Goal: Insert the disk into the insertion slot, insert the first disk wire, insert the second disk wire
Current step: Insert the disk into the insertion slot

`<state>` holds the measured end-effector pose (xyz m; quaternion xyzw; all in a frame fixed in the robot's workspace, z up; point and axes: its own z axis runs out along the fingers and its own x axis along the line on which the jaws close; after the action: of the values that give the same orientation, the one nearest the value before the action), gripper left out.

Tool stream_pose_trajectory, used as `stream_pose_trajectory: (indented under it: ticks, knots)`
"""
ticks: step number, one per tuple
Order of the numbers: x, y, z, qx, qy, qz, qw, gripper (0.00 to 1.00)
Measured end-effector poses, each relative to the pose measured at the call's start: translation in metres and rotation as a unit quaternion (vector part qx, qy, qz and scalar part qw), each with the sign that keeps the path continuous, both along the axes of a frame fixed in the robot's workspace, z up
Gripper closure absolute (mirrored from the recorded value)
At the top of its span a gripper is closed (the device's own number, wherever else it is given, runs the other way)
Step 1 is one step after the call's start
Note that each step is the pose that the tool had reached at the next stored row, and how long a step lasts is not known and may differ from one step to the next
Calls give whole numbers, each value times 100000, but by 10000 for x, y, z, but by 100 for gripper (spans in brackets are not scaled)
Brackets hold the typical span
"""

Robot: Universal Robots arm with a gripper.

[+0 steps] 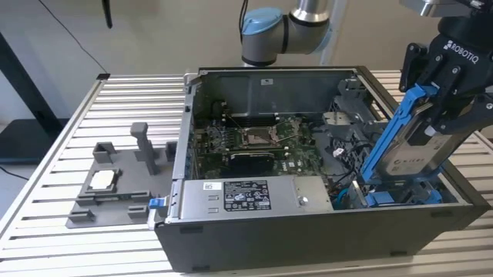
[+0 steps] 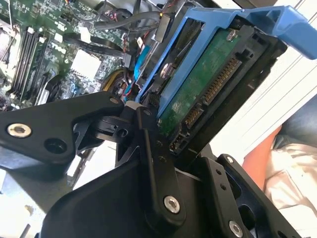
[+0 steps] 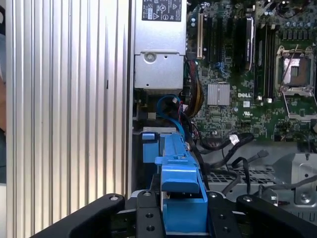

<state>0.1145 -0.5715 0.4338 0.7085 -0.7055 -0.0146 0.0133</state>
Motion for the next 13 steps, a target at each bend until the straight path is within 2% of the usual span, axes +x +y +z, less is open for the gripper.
stream_pose_trajectory:
  ticks: [13]
  knots:
    - [3,-24,-133,-7,0,28,100000,67]
